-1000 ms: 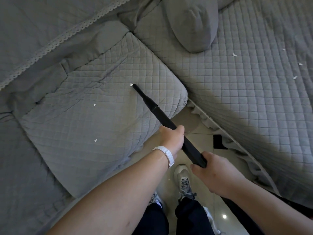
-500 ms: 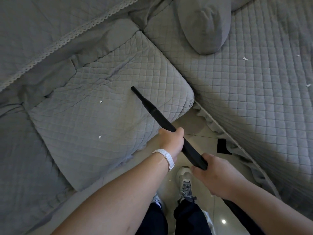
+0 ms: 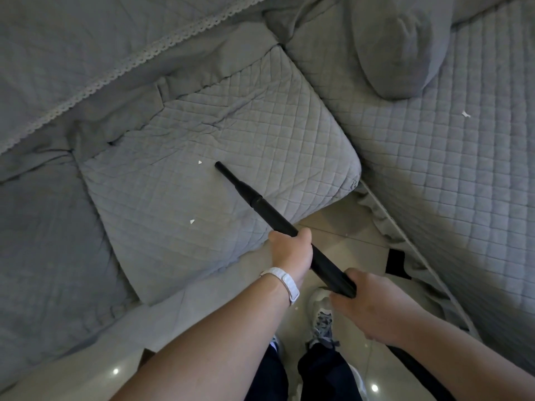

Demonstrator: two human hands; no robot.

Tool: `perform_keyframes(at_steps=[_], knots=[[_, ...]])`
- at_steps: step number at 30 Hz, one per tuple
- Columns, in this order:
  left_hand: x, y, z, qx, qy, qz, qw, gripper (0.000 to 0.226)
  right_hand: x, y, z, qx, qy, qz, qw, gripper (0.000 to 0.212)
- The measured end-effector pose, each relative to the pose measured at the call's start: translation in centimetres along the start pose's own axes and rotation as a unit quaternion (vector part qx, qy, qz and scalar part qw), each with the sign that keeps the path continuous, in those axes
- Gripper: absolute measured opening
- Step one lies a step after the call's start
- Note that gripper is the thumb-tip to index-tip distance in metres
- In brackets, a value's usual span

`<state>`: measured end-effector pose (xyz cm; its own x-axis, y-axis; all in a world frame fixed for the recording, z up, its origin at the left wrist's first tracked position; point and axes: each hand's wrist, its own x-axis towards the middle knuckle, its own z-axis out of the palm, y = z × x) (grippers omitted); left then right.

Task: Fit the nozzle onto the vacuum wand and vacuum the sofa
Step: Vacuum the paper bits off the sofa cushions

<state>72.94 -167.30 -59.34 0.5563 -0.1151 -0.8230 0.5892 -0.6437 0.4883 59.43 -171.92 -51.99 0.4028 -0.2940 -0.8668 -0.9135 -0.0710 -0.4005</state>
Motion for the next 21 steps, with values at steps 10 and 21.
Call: perform_keyframes(at_steps=[10, 21], knots=[[2.0, 1.4, -1.7, -0.018, 0.025, -0.003, 1.000, 0.037, 2.0, -2.7, -0.4, -0.032, -0.009, -0.016, 0.999, 0.013], [2.9, 2.5, -1.3, -0.022, 0.028, -0.014, 0.999, 0.041, 3.4, -3.5, -1.6, -0.070, -0.007, -0.015, 0.997, 0.016]])
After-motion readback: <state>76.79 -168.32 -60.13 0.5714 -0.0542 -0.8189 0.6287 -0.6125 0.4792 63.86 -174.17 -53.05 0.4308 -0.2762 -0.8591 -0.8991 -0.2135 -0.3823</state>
